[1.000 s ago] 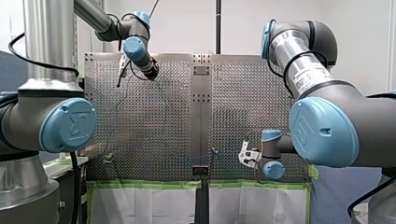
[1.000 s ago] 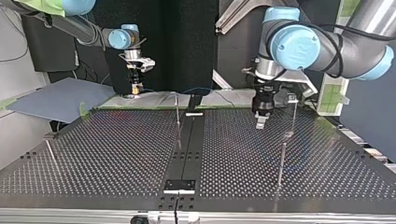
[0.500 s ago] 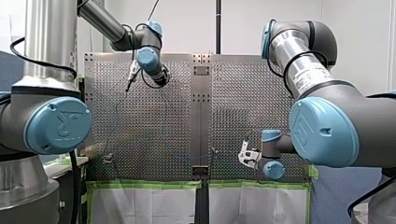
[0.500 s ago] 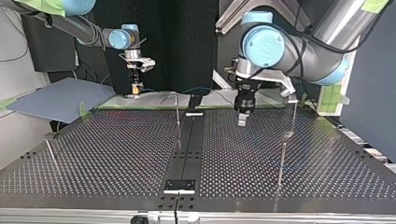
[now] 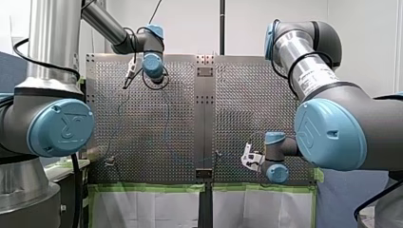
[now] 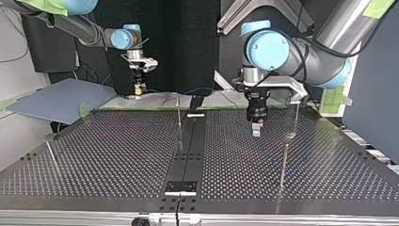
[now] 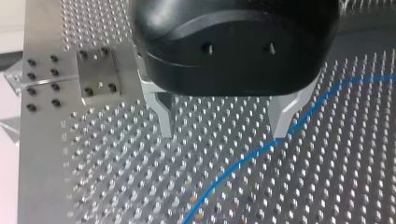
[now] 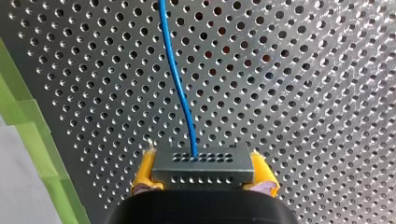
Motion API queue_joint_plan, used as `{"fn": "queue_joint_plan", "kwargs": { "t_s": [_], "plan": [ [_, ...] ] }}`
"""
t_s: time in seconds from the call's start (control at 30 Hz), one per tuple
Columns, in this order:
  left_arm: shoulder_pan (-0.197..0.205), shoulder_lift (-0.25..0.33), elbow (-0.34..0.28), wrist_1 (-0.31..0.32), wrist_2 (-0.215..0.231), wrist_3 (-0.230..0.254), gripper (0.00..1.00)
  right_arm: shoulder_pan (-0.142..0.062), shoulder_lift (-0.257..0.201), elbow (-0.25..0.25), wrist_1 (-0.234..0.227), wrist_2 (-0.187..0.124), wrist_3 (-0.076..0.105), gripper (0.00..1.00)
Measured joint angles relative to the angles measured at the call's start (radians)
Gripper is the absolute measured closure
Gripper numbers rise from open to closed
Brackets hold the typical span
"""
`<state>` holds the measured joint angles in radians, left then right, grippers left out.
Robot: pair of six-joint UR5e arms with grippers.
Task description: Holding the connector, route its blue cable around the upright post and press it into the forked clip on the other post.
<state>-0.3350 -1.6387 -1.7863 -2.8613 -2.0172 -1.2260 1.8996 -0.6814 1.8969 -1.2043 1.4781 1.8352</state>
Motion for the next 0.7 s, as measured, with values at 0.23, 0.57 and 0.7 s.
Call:
{"fn": "queue_joint_plan", "kwargs": {
  "t_s": [0.23,0.57,0.7],
  "plan": [
    [0.008,-0.044,0.001,0.057,-0.006,0.057,0.0,0.005,0.001,0.0,-0.001,-0.001,0.001,1.0],
    [0.02,-0.085,0.0,0.149,0.006,0.149,0.0,0.006,0.001,0.0,-0.003,-0.006,0.002,1.0],
    [0.025,-0.085,0.0,0.187,-0.006,0.187,0.0,0.006,0.001,0.0,-0.003,-0.009,0.005,1.0]
  ]
}}
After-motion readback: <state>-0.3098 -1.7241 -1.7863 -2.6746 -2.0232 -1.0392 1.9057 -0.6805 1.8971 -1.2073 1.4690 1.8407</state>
